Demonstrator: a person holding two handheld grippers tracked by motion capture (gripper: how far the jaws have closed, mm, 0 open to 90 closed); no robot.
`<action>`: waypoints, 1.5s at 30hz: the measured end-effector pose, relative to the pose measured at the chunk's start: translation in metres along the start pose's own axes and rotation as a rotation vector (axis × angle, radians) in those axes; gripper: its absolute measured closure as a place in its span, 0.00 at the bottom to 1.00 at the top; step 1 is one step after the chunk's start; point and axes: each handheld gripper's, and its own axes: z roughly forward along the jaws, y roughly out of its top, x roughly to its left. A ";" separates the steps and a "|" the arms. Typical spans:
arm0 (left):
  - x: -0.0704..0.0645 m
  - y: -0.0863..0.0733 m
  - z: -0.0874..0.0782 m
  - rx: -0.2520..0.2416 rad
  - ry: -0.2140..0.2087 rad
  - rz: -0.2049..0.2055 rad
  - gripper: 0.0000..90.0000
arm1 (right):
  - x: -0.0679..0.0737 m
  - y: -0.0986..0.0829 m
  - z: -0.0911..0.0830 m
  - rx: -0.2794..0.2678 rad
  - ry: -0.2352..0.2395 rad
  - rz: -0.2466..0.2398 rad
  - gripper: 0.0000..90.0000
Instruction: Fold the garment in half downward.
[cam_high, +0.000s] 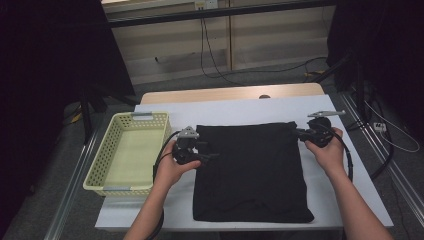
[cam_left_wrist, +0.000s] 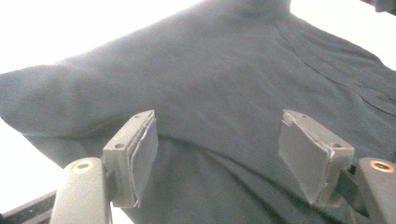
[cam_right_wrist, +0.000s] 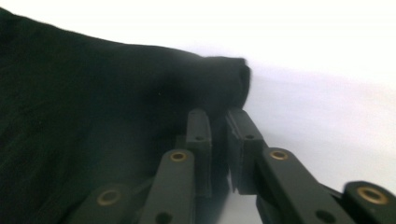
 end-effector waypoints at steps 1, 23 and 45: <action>0.001 0.001 0.000 -0.002 0.005 -0.003 0.32 | -0.001 -0.001 -0.003 -0.001 0.009 -0.001 0.92; 0.073 0.042 0.037 0.020 0.161 -0.079 0.32 | -0.025 0.015 0.045 -0.012 0.009 -0.017 0.51; 0.071 0.031 0.060 0.153 0.197 -0.090 0.93 | -0.013 0.006 0.008 -0.066 0.059 -0.004 0.97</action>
